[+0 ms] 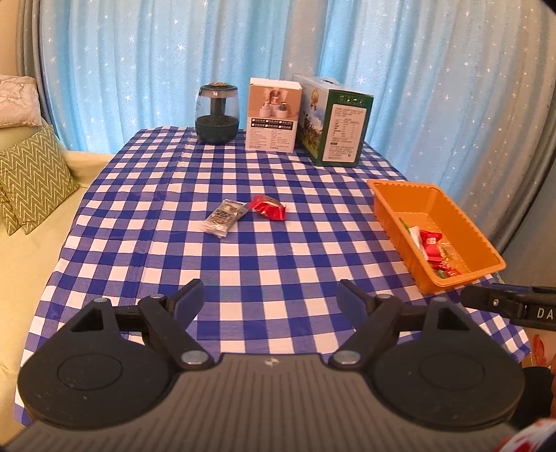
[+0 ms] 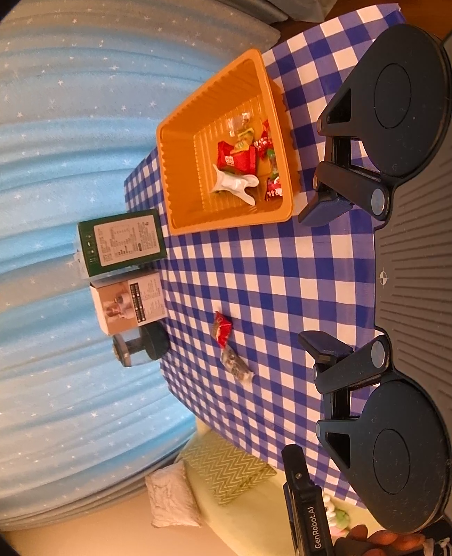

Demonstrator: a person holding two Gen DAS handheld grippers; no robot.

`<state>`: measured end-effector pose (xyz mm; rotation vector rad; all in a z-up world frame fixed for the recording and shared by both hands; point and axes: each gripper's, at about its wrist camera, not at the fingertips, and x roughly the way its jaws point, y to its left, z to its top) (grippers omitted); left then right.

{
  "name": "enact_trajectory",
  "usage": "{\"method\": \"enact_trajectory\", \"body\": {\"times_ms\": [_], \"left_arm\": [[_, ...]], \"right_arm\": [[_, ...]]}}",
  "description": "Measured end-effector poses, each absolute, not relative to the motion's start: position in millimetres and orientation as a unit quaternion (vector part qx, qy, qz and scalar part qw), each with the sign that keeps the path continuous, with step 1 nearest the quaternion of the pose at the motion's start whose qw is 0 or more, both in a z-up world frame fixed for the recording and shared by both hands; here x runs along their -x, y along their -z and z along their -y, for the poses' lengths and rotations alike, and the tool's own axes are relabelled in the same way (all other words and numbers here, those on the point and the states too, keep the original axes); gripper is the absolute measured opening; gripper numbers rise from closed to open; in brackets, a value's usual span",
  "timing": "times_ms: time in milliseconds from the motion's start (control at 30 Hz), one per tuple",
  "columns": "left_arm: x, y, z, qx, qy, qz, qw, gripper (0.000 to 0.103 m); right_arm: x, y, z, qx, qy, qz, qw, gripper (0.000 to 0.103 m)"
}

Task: Organize snacks
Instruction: 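Withdraw both tools from the tray back over the table, then grasp the clear-wrapped biscuit with the left tool while the right tool grasps the red candy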

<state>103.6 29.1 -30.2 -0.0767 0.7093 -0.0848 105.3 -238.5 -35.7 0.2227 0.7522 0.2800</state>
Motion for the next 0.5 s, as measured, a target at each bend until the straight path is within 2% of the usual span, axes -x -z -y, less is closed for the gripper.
{"method": "enact_trajectory", "body": {"times_ms": [500], "left_arm": [[-137.7, 48.7, -39.3, 0.031, 0.036, -0.359, 0.932, 0.082]], "right_arm": [[-143.8, 51.2, 208.3, -0.085, -0.160, -0.375, 0.909, 0.067]]}}
